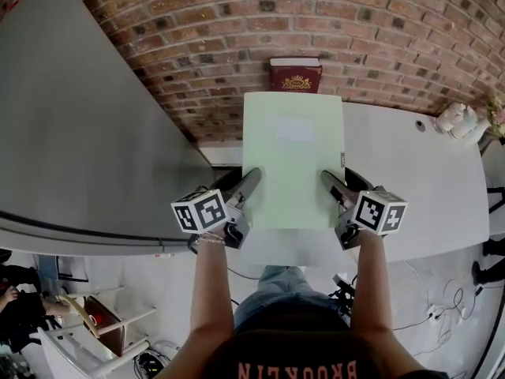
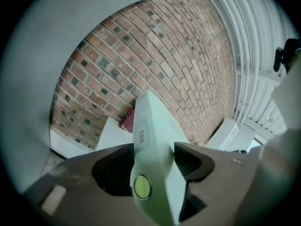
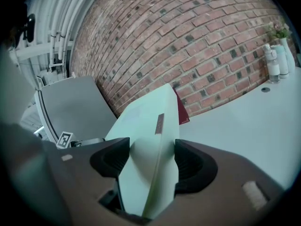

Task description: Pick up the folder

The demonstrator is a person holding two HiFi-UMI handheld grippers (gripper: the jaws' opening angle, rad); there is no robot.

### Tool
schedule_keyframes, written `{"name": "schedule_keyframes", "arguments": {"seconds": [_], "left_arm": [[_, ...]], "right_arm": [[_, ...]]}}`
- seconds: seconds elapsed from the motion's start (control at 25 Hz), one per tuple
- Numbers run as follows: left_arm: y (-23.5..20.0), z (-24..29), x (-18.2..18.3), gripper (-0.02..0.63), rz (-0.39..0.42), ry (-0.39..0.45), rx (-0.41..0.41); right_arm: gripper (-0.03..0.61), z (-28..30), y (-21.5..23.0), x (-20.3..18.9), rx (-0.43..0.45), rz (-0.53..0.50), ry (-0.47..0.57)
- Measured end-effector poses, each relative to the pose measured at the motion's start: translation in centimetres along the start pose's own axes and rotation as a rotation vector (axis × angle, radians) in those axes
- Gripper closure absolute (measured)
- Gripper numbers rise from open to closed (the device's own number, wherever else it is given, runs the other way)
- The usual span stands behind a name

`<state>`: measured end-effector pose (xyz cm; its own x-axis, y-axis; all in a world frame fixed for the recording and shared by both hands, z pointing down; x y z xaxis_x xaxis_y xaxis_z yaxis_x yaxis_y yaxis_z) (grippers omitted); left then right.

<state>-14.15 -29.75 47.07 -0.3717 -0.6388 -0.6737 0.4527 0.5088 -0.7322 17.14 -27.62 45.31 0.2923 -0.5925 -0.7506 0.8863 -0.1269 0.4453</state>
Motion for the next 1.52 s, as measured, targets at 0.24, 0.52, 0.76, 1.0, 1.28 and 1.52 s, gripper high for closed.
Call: {"name": "schedule_keyframes", "arguments": {"seconds": [0.24, 0.52, 0.76, 1.0, 1.28, 1.52], "left_arm": [[1.6, 0.2, 2.1, 0.337, 0.069, 0.036, -0.02], [3.7, -0.1, 4.7, 0.337, 0.163, 0.08, -0.041], [5.1, -0.1, 6.9, 0.337, 0.235, 0.121, -0.065], [7.0, -0.1, 9.2, 0.337, 0.341, 0.157, -0.085], [8.8, -0.1, 10.8, 0.337, 0.452, 0.196, -0.108], [9.9, 0.3, 11.6, 0.337, 0.534, 0.188, -0.108]], "right_arm": [[0.285, -0.8, -1.1, 2.3, 0.016, -0.045, 0.065], [0.285, -1.9, -2.7, 4.6, 0.041, -0.096, 0.144], [0.285, -2.5, -4.0, 7.1, 0.056, -0.162, 0.215], [0.285, -3.3, -5.2, 9.2, 0.074, -0.211, 0.277], [0.287, -4.3, -6.2, 11.0, 0.077, -0.281, 0.356], [0.29, -5.3, -7.0, 12.3, 0.043, -0.386, 0.404]]}}
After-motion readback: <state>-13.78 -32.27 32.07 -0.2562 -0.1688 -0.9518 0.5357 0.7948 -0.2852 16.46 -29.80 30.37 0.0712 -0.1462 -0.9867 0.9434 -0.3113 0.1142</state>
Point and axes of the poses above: the fingertips, and each gripper's own axes: z forward along the fingers, y to its right, x out of its top, the point moved 9 cm from there along -z, backward along the fingers, and after that the axes turned 13 degrees about -x, right-handed, at the moved point
